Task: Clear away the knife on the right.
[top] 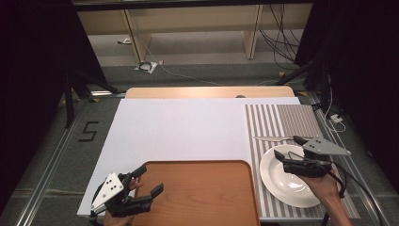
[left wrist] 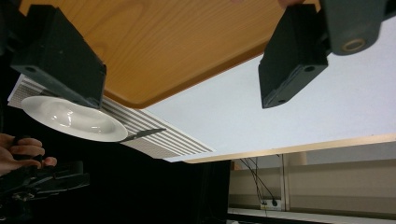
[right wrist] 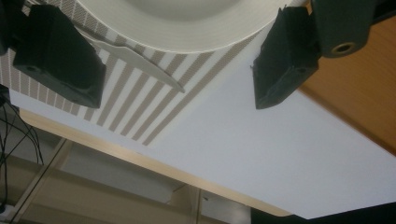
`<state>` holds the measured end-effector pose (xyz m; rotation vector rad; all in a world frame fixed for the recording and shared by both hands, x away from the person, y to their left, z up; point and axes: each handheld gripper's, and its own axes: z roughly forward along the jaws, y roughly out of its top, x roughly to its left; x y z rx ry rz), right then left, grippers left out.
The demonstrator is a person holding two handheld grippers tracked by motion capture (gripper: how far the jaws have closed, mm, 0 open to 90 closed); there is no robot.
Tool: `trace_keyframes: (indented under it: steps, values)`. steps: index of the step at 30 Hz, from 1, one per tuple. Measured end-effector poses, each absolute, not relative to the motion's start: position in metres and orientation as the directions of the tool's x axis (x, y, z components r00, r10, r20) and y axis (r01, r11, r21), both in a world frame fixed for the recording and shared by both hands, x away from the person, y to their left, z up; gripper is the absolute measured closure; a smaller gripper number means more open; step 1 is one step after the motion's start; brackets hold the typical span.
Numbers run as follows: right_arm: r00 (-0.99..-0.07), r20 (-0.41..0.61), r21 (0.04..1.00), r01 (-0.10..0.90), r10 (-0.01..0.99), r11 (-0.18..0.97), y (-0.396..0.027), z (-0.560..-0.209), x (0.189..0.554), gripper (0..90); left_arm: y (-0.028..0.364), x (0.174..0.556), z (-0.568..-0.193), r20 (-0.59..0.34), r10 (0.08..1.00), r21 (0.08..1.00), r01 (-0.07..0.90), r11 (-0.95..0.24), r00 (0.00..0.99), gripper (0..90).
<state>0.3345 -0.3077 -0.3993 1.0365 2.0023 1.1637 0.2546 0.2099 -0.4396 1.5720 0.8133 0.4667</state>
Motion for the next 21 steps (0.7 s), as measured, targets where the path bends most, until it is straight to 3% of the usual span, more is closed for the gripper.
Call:
trace_keyframes:
  steps: [21]
  values:
    - [-0.513, -0.176, 0.764, 0.467, 0.840, 0.445, -0.316, -0.389, 0.385, 18.9, 0.210, 0.255, -0.440, -0.160, 0.730, 0.972, 0.237, -0.003, 0.665, 15.1]
